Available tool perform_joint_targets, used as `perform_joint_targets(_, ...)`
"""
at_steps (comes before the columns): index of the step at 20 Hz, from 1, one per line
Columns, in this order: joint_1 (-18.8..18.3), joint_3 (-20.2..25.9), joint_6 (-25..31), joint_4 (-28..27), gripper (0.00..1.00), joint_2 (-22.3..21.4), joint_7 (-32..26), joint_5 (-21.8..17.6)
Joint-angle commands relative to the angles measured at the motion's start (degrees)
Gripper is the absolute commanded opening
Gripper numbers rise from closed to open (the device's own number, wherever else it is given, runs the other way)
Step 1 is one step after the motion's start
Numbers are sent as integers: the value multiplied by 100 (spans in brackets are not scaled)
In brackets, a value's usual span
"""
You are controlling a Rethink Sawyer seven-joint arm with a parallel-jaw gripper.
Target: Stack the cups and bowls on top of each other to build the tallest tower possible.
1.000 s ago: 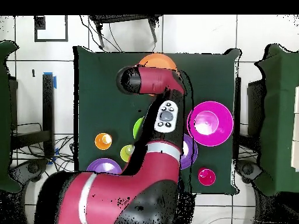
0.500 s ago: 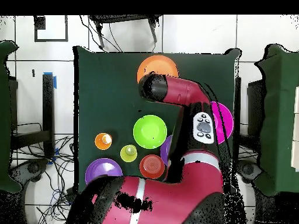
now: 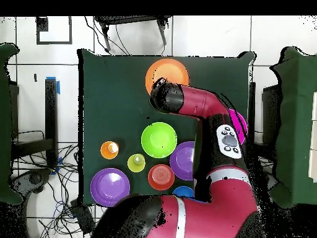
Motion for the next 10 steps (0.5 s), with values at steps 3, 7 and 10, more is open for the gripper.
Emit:
perform_joint_targets(3,-213,1124,-232,649,100,-209,-1272,-817)
perform_joint_targets(7,-363,1074,60,751,100,-389,-1376,-1070)
perform_joint_targets(10,-497,1058,274,987,100,-638,-1380,-1198)
